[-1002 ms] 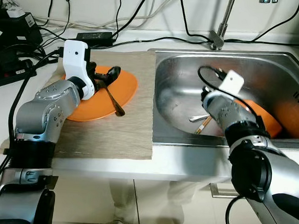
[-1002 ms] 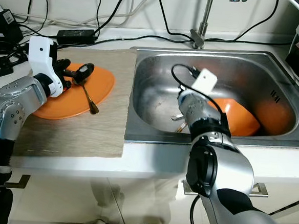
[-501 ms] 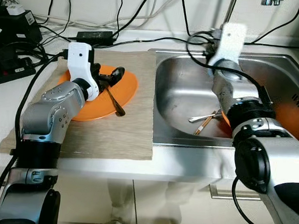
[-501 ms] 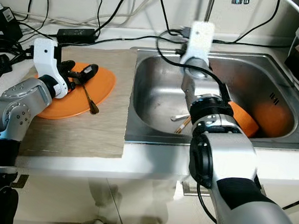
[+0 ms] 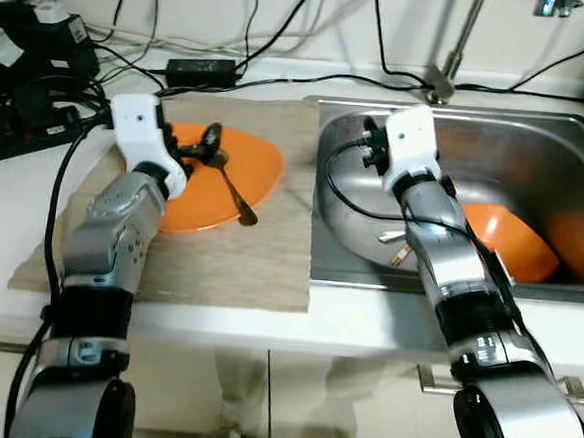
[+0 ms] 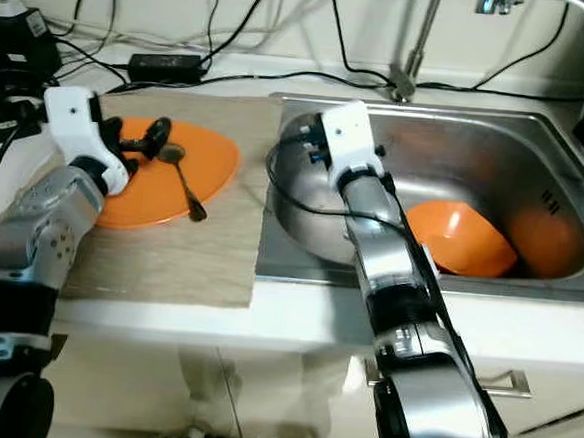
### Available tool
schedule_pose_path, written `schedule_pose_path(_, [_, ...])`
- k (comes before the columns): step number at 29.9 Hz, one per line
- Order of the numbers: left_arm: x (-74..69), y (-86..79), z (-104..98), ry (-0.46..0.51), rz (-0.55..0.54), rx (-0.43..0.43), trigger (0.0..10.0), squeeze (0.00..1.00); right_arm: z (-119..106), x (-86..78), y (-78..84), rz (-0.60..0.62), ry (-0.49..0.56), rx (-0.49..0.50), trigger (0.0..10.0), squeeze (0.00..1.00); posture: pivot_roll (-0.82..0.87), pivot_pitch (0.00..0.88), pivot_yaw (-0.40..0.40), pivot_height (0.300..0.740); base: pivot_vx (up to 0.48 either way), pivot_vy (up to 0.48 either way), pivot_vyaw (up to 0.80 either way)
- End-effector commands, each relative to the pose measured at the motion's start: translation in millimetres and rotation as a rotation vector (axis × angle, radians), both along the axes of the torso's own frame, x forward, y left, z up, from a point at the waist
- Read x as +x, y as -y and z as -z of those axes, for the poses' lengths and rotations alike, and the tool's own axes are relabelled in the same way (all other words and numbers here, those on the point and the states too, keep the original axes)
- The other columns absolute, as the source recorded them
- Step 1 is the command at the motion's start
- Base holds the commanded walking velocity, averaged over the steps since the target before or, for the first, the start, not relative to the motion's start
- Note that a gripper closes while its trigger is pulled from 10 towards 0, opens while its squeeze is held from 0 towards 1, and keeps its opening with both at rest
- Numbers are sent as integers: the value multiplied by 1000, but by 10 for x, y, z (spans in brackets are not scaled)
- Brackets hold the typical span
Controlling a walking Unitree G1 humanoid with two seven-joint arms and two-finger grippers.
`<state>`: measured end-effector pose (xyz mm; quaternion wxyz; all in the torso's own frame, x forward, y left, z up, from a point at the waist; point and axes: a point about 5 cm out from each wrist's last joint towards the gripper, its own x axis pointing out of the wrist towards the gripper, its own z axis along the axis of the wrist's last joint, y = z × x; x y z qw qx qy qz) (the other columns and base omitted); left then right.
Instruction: Kitchen organization
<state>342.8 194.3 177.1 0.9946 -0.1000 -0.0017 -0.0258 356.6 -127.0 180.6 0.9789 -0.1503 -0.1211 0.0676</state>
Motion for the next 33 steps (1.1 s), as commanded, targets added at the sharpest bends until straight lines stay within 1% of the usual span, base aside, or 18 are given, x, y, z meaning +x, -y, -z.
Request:
schedule_pose_path(1, [-23, 22, -130, 56, -20, 40, 10000, 0, -96, -59, 46, 36, 61, -17, 10000, 0, -112, 0, 93, 740, 0, 0, 0])
schedule_pose_path(4, [-39, 95, -190, 73, 5, 59, 10000, 0, -156, -154, 123, 97, 120, 0, 10000, 0, -123, 0, 107, 740, 0, 0, 0])
schedule_pose_path(5, [-39, 95, -190, 73, 5, 59, 10000, 0, -156, -154, 123, 97, 120, 0, 10000, 0, -123, 0, 107, 740, 0, 0, 0])
schedule_pose_path(7, [-35, 163, -173, 61, 41, 96, 10000, 0, -175, -211, 99, 101, 141, 6, 10000, 0, -125, 0, 112, 740, 0, 0, 0])
schedule_pose_path(8, [-11, 196, -151, 38, 68, 120, 10000, 0, -157, -247, 30, 87, 128, 6, 10000, 0, -127, 0, 121, 740, 0, 0, 0])
schedule_pose_path(9, [-11, 196, -151, 38, 68, 120, 10000, 0, -157, -247, 30, 87, 128, 6, 10000, 0, -127, 0, 121, 740, 0, 0, 0])
schedule_pose_path(10, [5, 203, -154, 11, 88, 125, 10000, 0, -159, -262, -13, 78, 122, 7, 10000, 0, -126, 0, 123, 740, 0, 0, 0])
schedule_pose_path(12, [6, 203, -165, -5, 97, 132, 10000, 0, -170, -279, -29, 78, 123, 2, 10000, 0, -124, 0, 125, 740, 0, 0, 0])
schedule_pose_path(13, [8, 209, -163, -22, 110, 151, 10000, 0, -165, -281, -32, 77, 117, 4, 10000, 0, -124, 0, 125, 740, 0, 0, 0])
schedule_pose_path(16, [15, 223, -145, -107, 153, 178, 10000, 0, -148, -283, -46, 77, 109, 3, 10000, 0, -114, 0, 128, 740, 0, 0, 0])
schedule_pose_path(17, [19, 217, -109, -164, 161, 199, 10000, 0, -138, -285, -59, 78, 102, 7, 10000, 0, -112, 0, 128, 740, 0, 0, 0])
schedule_pose_path(18, [19, 217, -109, -164, 161, 199, 10000, 0, -138, -285, -59, 78, 102, 7, 10000, 0, -112, 0, 128, 740, 0, 0, 0])
schedule_pose_path(20, [24, 200, -65, -215, 165, 210, 10000, 0, -136, -284, -73, 76, 99, 11, 10000, 0, -108, 0, 128, 740, 0, 0, 0])
schedule_pose_path(21, [31, 166, -32, -242, 169, 242, 10000, 0, -142, -291, -94, 70, 99, 7, 10000, 0, -106, 0, 131, 740, 0, 0, 0])
schedule_pose_path(24, [40, 116, -22, -269, 169, 264, 10000, 0, -147, -295, -108, 66, 94, 9, 10000, 0, -101, 0, 130, 740, 0, 0, 0])
schedule_pose_path(26, [37, 106, -18, -290, 173, 260, 10000, 0, -146, -294, -111, 67, 89, 11, 10000, 0, -99, 0, 130, 740, 0, 0, 0])
schedule_pose_path(30, [8, 88, 36, -363, 179, 258, 10000, 0, -147, -294, -133, 56, 85, 11, 10000, 0, -95, 0, 128, 740, 0, 0, 0])
schedule_pose_path(33, [-7, 31, 87, -418, 167, 254, 10000, 0, -151, -290, -149, 52, 81, 16, 10000, 0, -90, 0, 126, 740, 0, 0, 0])
